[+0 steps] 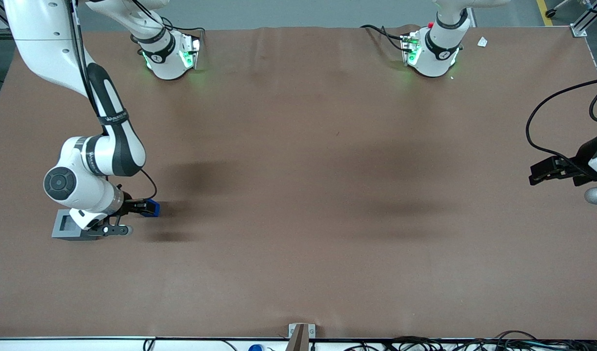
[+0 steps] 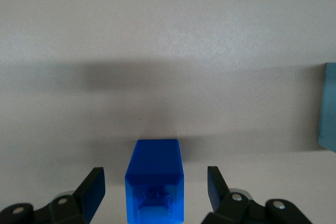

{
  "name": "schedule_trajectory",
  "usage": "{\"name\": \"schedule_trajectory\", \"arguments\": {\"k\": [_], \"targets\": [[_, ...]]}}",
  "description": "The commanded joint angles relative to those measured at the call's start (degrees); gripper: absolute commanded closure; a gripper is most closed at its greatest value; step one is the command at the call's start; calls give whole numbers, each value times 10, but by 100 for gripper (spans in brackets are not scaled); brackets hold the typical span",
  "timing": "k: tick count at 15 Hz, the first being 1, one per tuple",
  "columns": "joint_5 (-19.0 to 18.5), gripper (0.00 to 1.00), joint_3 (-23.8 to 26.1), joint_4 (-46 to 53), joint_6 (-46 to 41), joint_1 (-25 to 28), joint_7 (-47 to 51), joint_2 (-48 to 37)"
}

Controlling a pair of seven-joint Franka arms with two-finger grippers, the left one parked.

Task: Insert blue part into gray base with right arm
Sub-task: 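Lift the blue block and carry it over the gray base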

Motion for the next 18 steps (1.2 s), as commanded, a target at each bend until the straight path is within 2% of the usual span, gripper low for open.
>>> {"name": "schedule_trajectory", "arguments": {"k": [1,4,7,10,11,13,14,15,18], "targets": [[5,14,3,-13,5,-2,5,0],[5,15,3,-14,-1,-3,4,0],[5,22,3,-23,-2,-3,3,-1],[5,40,3,-28,-3,9,-2,-4],[5,48,3,-28,-10,9,-1,-4],[5,82,3,-27,-19,9,-1,-5],[5,92,3,-22,-30,9,-1,-5],[4,97,3,-20,-33,9,-2,-5],[3,98,2,-7,-37,5,-6,-12]]}}
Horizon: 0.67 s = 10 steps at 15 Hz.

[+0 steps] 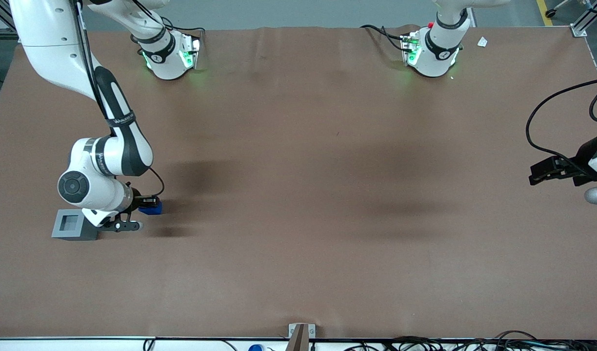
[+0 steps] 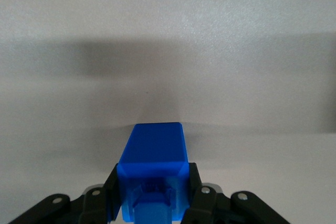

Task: Insert blue part into gray base with right arm
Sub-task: 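Lift the blue block and carry it over the gray base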

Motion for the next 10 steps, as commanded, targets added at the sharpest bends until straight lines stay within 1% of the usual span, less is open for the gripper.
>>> {"name": "schedule_trajectory", "arguments": {"k": [1,3,4,6,8,10], "targets": [[3,98,0,10,-21,-6,-1,-25],[2,98,-3,42,-40,-12,0,-33],[2,99,-2,62,-69,-30,-4,-33],[-1,99,-2,106,-113,-49,-13,-32],[-2,99,-2,140,-137,-67,-53,-32],[-4,99,-2,189,-182,-106,-105,-28]]}}
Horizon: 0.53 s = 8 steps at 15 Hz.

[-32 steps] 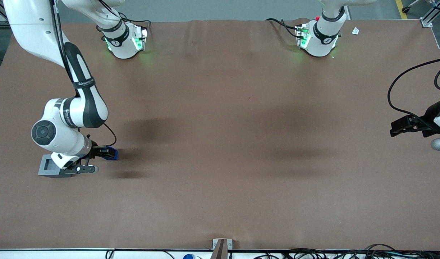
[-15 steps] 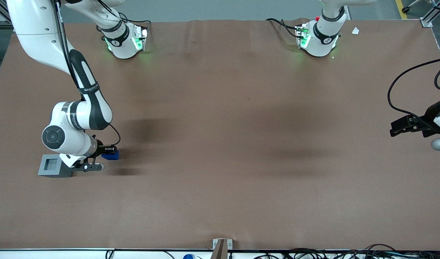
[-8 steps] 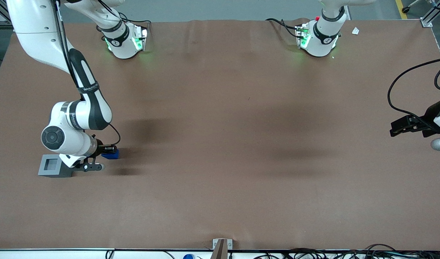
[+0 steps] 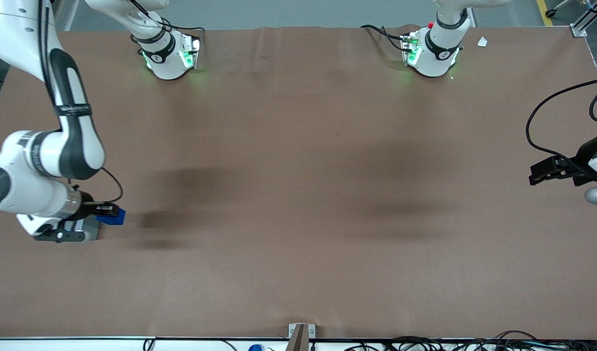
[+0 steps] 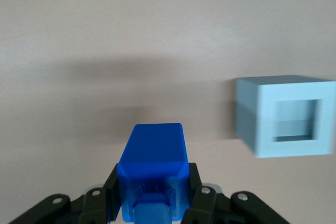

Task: Insert blue part into gray base with right arm
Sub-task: 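Lift the blue block and carry it over the gray base, then lower the blue block into the gray base's square opening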

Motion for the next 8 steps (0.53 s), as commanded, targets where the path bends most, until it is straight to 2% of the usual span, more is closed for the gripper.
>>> {"name": "schedule_trajectory", "arguments": {"k": [1,4,8], "targets": [[-1,99,8,61,-50,-53,-72,6],[-2,99,8,73,-47,-90,-102,24],[-4,99,7,115,-59,-98,-99,76]]}}
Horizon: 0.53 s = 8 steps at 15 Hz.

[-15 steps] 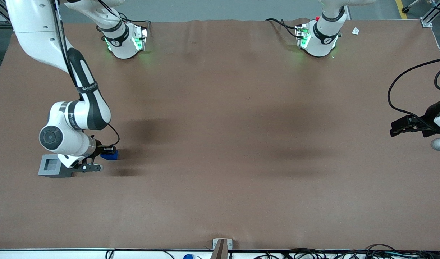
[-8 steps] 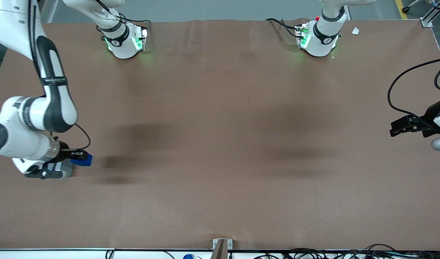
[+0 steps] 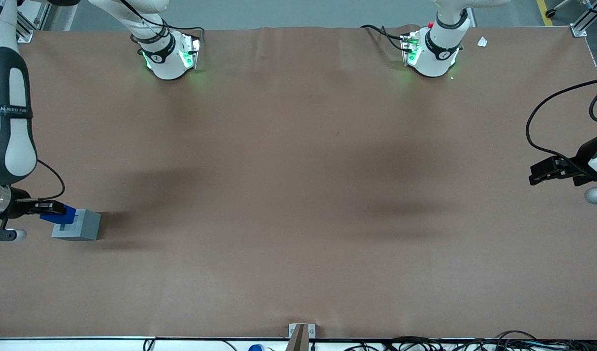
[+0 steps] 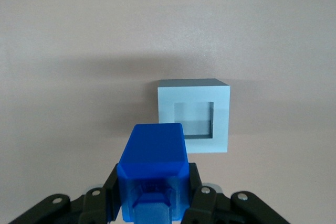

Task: Insert blue part into gray base with right arm
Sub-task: 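Lower the blue block into the gray base's square opening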

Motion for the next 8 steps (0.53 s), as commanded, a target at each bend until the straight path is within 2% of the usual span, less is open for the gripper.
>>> {"name": "schedule_trajectory", "arguments": {"k": [1,8], "targets": [[-3,99,9,37,-13,-13,0,41],[-4,99,8,54,-9,-23,0,57]]}}
